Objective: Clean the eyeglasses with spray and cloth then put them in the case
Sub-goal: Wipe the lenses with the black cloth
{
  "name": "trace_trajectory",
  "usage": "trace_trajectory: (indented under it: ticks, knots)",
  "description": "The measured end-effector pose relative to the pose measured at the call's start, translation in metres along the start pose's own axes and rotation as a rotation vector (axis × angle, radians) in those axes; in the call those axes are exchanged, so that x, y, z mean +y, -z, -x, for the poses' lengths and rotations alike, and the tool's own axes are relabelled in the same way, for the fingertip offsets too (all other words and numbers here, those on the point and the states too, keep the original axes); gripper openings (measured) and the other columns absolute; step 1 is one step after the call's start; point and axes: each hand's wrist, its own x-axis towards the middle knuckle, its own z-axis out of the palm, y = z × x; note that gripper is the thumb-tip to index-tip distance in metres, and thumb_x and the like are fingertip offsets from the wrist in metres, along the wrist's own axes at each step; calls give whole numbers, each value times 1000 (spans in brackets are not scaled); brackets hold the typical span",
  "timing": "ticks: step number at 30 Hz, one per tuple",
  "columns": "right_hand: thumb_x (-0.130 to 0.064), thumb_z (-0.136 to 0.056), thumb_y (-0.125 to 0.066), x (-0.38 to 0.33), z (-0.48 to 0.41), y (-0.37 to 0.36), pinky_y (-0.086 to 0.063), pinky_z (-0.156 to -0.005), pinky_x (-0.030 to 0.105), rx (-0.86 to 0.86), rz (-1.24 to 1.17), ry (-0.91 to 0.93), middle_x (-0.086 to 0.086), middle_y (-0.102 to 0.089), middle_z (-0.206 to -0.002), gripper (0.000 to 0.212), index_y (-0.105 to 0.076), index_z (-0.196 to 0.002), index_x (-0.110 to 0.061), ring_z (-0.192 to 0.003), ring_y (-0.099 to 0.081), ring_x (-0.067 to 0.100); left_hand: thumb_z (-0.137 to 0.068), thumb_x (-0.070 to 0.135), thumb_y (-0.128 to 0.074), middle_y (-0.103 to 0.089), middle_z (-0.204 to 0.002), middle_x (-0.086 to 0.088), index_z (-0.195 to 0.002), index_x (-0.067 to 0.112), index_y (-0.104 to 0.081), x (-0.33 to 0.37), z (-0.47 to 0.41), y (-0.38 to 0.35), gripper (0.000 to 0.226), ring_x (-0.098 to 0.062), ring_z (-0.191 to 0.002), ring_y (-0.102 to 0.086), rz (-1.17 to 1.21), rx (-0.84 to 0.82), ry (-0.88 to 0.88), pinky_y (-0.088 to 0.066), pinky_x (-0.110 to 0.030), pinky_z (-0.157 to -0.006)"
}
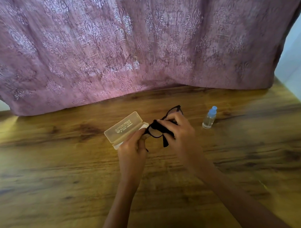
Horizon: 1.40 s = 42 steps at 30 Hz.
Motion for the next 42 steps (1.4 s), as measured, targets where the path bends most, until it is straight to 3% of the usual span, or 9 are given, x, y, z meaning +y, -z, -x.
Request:
trace_trajectory:
  ticks: [2, 12, 18, 23, 26, 29, 33, 37, 42]
  knots:
    - [6, -73, -77, 3, 4, 1, -41, -82, 15, -3, -6, -15, 13, -61, -97, 36, -70, -108, 2, -89, -60, 21, -86, -2, -64, -72, -101, -1, -107, 8, -71, 0, 0, 0, 25, -3, -79, -62, -4, 6, 7, -51, -13, -65]
    - [10, -66, -80, -7, 25, 2, -50, -83, 23, -29, -40, -13, 14, -62, -99, 44, -70, -108, 3, -90, -62, 23, -86, 0, -64, -64, -97, 13, -105, 11, -71, 0, -1, 1, 23, 0, -81, -63, 18, 3, 10, -53, -16, -68]
    - [9, -70, -79, -12, 28, 0, -49, -87, 24, -83, -76, 8, 13, -61, -104, 46, -68, -113, 1, -97, -60, 21, -86, -4, -60, -64, -94, 15, -106, 13, -70, 1, -2, 2, 28, 4, -83, -59, 31, -28, 8, -46, -2, -65]
    - [9, -70, -78, -3, 22, 4, -53, -80, 30, -12, -66, -52, 14, -61, -98, 40, -70, -109, 3, -89, -61, 24, -86, -1, -63, -64, -95, 14, -105, 14, -71, 2, -4, 1, 26, -9, -76, -64, 11, -19, 24, -51, -15, -63]
    - [10, -69, -78, -2, 21, 4, -55, -78, 34, 5, -63, -64, 16, -61, -97, 40, -70, -108, 4, -89, -61, 25, -85, -3, -63, -62, -95, 15, -106, 13, -71, 3, -4, 0, 28, -1, -82, -60, 6, -20, 24, -46, -2, -64]
    - [10, -68, -80, -4, 24, 2, -51, -81, 27, 1, -57, -31, 15, -61, -96, 41, -70, -107, 4, -88, -61, 24, -85, -4, -62, -64, -94, 13, -105, 13, -71, 4, -5, -1, 27, 2, -84, -57, 14, -21, 16, -43, 1, -61]
    - [10, -68, -80, -11, 29, -2, -48, -87, 23, -43, -60, -8, 14, -62, -102, 45, -69, -111, 3, -95, -60, 22, -83, -6, -62, -69, -89, 6, -102, 11, -71, 5, -5, -3, 27, -9, -82, -60, -7, -30, 3, -43, -3, -64]
    - [11, -69, -78, -14, 21, -4, -46, -89, 23, -32, -67, 8, 14, -62, -101, 43, -69, -110, 3, -97, -58, 21, -80, -11, -61, -72, -92, -1, -105, 8, -70, 6, -3, -3, 33, -2, -79, -62, -54, -42, -17, -43, -2, -73]
    - [8, -73, -76, -11, 9, -1, -49, -84, 24, -19, -71, -7, 13, -62, -100, 38, -69, -110, 2, -92, -61, 22, -82, -6, -64, -73, -93, -1, -102, 8, -72, 10, -3, -4, 25, -9, -82, -65, -10, -32, -41, -51, -16, -72]
